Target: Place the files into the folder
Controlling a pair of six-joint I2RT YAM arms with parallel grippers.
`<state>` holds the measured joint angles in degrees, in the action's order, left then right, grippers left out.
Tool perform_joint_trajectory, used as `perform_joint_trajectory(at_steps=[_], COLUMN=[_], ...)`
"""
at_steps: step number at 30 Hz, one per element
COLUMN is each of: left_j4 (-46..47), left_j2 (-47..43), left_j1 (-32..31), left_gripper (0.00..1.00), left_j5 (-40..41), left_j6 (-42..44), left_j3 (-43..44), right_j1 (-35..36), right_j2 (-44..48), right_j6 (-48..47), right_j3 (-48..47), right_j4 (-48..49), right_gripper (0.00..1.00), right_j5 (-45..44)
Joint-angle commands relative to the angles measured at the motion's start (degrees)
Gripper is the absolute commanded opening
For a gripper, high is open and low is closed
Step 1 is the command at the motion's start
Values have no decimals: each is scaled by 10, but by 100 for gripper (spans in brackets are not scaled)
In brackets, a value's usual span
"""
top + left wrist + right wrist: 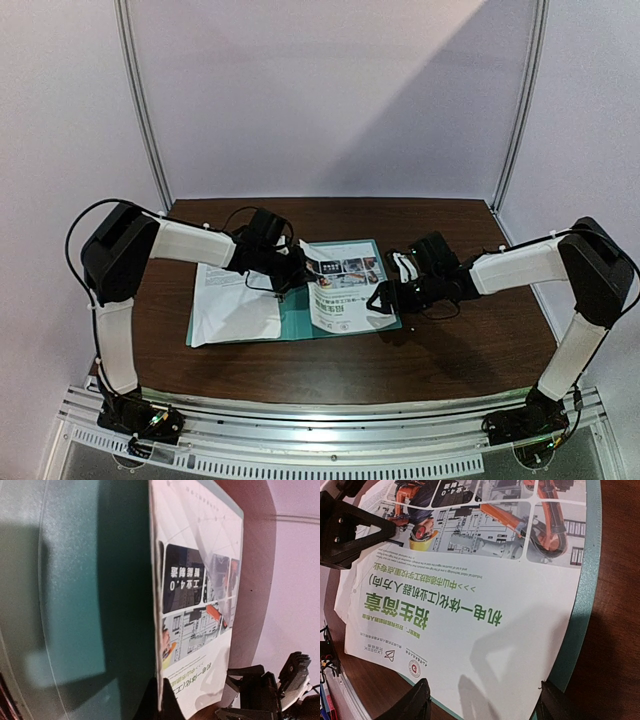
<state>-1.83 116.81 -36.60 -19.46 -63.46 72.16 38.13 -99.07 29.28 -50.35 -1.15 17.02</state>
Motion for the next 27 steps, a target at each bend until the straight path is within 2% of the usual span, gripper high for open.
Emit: perform_joint_trajectory(at_steps=[1, 10, 21, 27], left_j4=[-14, -32, -78, -138], left_j2=[-4, -2, 14, 21], left_j1=[-10, -11, -11, -2], left_gripper=[0, 0, 0, 0], left_j5=[-1, 3, 21, 51], left_j6=[19, 36, 80, 120], left_j3=[11, 16, 59, 96], right_j1=[4, 3, 3, 3], right_j2=[2, 49, 11, 12], right_j6=[-15, -52, -49, -45], right_j3=[-16, -58, -52, -40], right_j4=[-104, -164, -139, -132], right_gripper=[71, 75, 73, 73], right_j5=[-42, -92, -64, -59])
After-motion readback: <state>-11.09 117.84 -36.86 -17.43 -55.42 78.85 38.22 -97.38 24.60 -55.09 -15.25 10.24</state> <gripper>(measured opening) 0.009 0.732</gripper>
